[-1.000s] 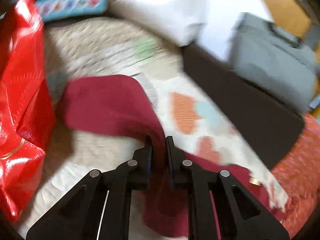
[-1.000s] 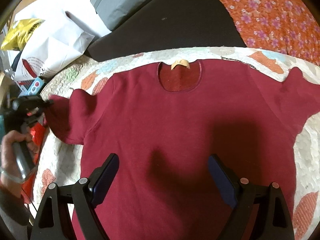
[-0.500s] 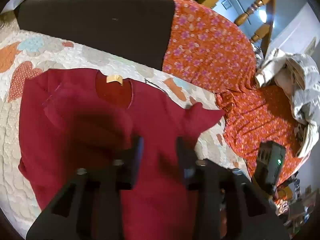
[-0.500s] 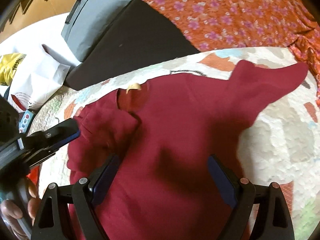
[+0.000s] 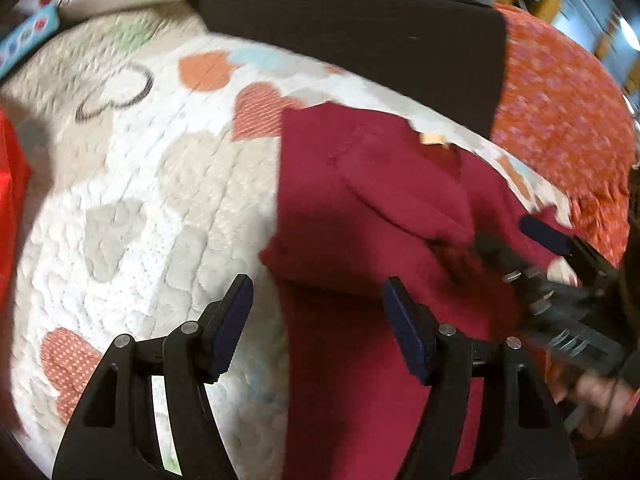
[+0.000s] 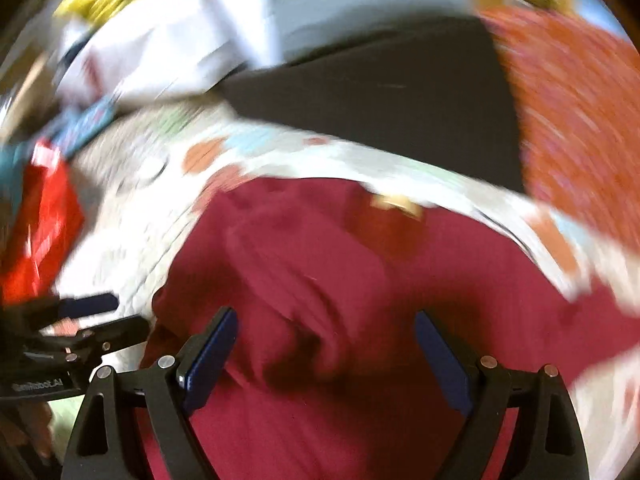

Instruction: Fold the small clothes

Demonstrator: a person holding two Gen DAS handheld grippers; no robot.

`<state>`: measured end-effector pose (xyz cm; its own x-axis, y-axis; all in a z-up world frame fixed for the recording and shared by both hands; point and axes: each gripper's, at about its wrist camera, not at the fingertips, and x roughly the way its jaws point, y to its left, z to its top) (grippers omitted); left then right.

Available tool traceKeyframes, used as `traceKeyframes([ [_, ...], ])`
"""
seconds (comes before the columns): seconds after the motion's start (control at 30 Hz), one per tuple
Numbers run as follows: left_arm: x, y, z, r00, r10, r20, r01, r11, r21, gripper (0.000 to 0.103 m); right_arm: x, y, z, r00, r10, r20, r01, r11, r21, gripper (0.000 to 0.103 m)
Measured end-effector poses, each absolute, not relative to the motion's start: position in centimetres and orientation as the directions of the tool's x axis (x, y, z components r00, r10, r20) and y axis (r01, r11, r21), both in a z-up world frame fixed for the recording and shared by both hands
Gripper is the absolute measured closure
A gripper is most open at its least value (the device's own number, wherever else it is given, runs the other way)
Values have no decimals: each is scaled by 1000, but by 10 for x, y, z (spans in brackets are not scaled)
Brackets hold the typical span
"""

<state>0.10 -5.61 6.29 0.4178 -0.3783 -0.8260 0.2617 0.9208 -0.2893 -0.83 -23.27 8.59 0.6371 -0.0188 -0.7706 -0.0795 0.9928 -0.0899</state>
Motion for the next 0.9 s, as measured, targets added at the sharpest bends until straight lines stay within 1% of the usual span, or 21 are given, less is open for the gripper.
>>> traceKeyframes([
  [0.03,6,-55,62,414,-366,-833,253,926,-281,36,6,-225,75,616,-28,-787,-95,990,-109,16],
  [0.07,10,-58,61,415,-347,-841,248,933,-262,36,18,-220,63,589,-22,-808,-103,989,-102,22],
  [0.1,13,-59,60,422,-328,-845,243,939,-243,36,31,-219,52,561,9,-827,-116,991,-68,39],
  [0.17,14,-63,60,425,-316,-849,249,942,-226,36,50,-222,33,513,32,-858,-119,992,-35,67],
  [0.2,13,-63,60,423,-313,-851,254,942,-220,36,53,-226,32,524,25,-851,-108,993,-37,76],
  [0.27,11,-65,64,430,-306,-850,267,942,-204,36,44,-243,50,567,79,-820,-76,996,43,91],
  [0.3,11,-65,64,432,-305,-849,274,941,-199,36,32,-258,66,603,112,-790,-55,994,100,91],
  [0.33,10,-66,65,433,-301,-849,280,941,-190,36,20,-267,77,634,121,-764,-41,991,124,91],
  [0.4,9,-68,64,427,-299,-853,287,940,-186,36,-20,-297,107,716,93,-692,13,989,146,91],
  [0.47,8,-71,61,419,-298,-858,291,939,-185,36,-50,-324,118,734,60,-677,69,984,162,91],
  [0.53,8,-76,59,411,-292,-863,292,939,-179,36,-76,-354,110,708,23,-706,147,973,179,77],
  [0.57,7,-76,58,411,-288,-865,289,941,-177,36,-87,-369,103,687,0,-727,186,967,175,56],
  [0.6,8,-76,57,413,-287,-865,284,942,-177,36,-99,-386,94,668,-26,-744,236,955,178,49],
  [0.7,7,-75,58,412,-293,-863,272,943,-190,36,-123,-418,84,660,5,-751,315,906,282,49],
  [0.77,7,-74,59,418,-288,-862,270,945,-185,36,-134,-429,87,658,-23,-753,380,873,305,49],
  [0.87,7,-72,60,420,-281,-863,262,948,-181,36,-127,-418,101,709,-14,-705,330,890,314,49],
  [0.9,9,-72,60,418,-279,-864,258,949,-182,36,-113,-403,105,709,11,-705,269,920,284,49],
])
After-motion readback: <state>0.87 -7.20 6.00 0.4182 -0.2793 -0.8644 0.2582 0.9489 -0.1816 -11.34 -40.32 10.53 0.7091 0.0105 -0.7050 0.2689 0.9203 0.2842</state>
